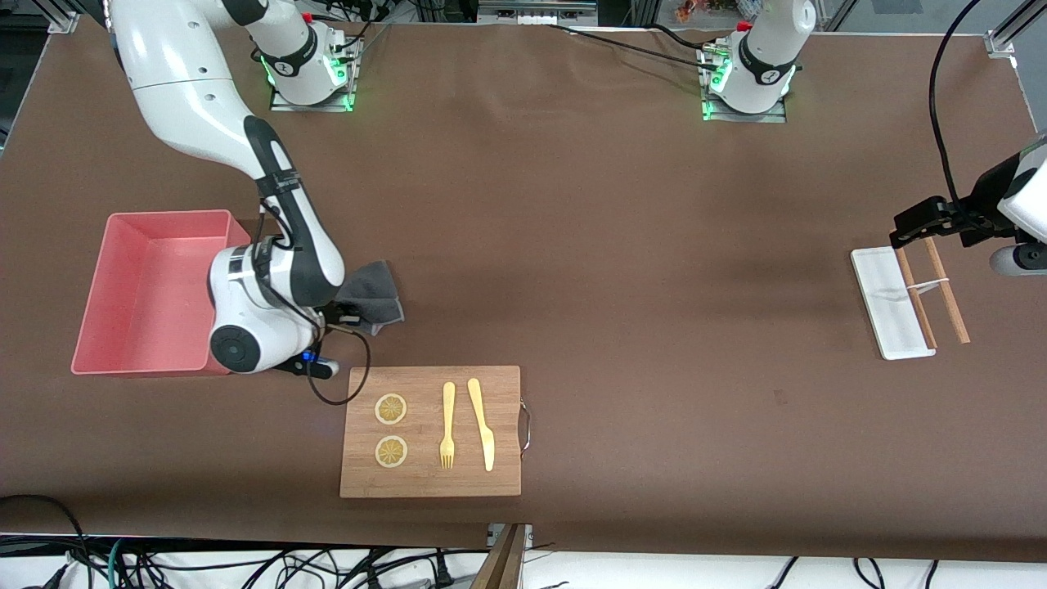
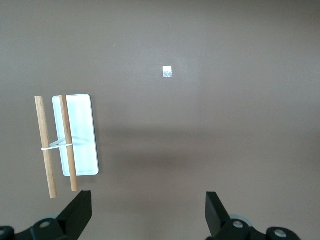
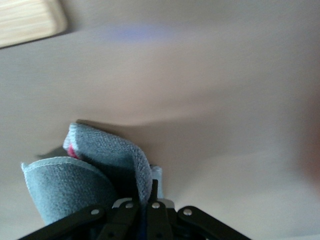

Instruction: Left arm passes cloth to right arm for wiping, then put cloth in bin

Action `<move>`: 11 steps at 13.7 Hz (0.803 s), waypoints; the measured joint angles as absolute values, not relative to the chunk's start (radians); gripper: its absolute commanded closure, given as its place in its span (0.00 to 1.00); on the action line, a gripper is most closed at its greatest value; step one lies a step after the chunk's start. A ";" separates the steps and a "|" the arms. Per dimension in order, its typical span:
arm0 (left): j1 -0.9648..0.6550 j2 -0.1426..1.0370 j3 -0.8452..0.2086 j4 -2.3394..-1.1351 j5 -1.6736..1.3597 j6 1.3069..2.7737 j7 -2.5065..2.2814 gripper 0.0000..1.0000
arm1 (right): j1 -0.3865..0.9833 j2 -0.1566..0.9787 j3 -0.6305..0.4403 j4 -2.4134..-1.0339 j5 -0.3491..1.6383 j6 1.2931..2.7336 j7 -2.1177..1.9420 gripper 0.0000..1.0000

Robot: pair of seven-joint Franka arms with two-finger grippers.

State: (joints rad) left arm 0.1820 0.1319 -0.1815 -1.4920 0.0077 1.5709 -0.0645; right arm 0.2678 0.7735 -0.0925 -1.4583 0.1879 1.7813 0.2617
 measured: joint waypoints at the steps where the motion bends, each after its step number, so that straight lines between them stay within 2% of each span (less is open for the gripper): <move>1: 0.182 0.132 -0.182 -1.492 0.008 1.571 -0.064 0.00 | 0.267 0.769 -0.114 -1.457 0.188 1.774 0.220 1.00; 4: 0.182 0.132 -0.182 -1.492 0.008 1.571 -0.064 0.00 | 0.266 0.724 -0.137 -1.437 0.167 1.727 0.173 1.00; 8: 0.182 0.132 -0.182 -1.491 0.008 1.571 -0.064 0.00 | 0.251 0.615 -0.149 -1.311 0.076 1.451 0.126 1.00; 11: 0.182 0.132 -0.183 -1.490 0.008 1.571 -0.064 0.00 | 0.216 0.566 -0.222 -1.239 0.063 1.333 -0.042 1.00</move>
